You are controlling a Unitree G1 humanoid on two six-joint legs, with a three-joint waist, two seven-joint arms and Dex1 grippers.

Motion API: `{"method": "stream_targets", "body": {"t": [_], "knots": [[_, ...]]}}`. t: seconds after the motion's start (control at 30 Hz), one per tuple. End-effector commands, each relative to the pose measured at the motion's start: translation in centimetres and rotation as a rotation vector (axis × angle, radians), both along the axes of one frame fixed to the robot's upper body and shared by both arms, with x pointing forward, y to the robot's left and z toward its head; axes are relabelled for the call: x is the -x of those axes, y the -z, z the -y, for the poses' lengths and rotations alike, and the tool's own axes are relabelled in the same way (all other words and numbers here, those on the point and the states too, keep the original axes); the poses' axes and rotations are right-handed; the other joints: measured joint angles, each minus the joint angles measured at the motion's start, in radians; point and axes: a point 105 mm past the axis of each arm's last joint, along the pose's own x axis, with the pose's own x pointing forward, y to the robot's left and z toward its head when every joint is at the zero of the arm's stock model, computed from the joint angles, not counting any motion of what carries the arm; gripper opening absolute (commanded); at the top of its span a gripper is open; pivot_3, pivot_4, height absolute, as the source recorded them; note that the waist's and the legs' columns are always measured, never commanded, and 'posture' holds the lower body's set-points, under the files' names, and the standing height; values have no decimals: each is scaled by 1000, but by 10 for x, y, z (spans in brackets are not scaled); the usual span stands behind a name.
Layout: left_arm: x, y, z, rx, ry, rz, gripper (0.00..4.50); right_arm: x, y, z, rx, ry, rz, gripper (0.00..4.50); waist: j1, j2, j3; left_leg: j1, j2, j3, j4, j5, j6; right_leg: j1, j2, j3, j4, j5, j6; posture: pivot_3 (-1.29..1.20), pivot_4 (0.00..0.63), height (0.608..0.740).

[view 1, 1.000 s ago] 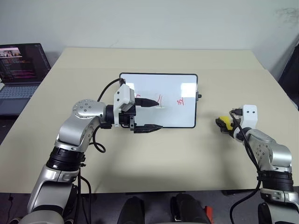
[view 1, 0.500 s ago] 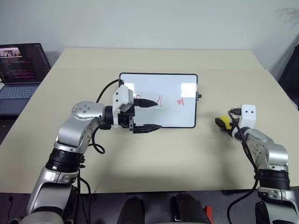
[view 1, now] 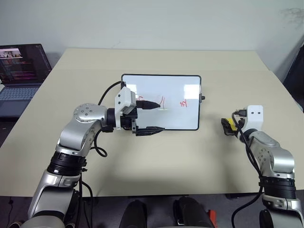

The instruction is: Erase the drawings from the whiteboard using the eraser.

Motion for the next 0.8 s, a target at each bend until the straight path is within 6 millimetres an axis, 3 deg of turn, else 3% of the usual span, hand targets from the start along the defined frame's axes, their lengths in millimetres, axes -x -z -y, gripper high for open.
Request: {"method": "stream_targets", "body": {"t": [0.03, 0.47, 0.8], "knots": [[2, -11, 1, 12, 11, 55, 4500, 0, -13, -1, 16, 1, 64, 4296, 0, 0, 0, 0, 0, 0, 0, 0, 0, 0, 0, 0, 0, 0, 0, 0, 150, 740], [1, -11, 1, 4, 14, 63, 4500, -3, -7, 10, 0, 49, 74, 4296, 0, 0, 0, 0, 0, 0, 0, 0, 0, 0, 0, 0, 0, 0, 0, 0, 150, 740], [1, -11, 2, 5, 13, 66, 4500, -7, -4, 3, -23, 41, 83, 4296, 0, 0, 0, 0, 0, 0, 0, 0, 0, 0, 0, 0, 0, 0, 0, 0, 150, 740]]}}
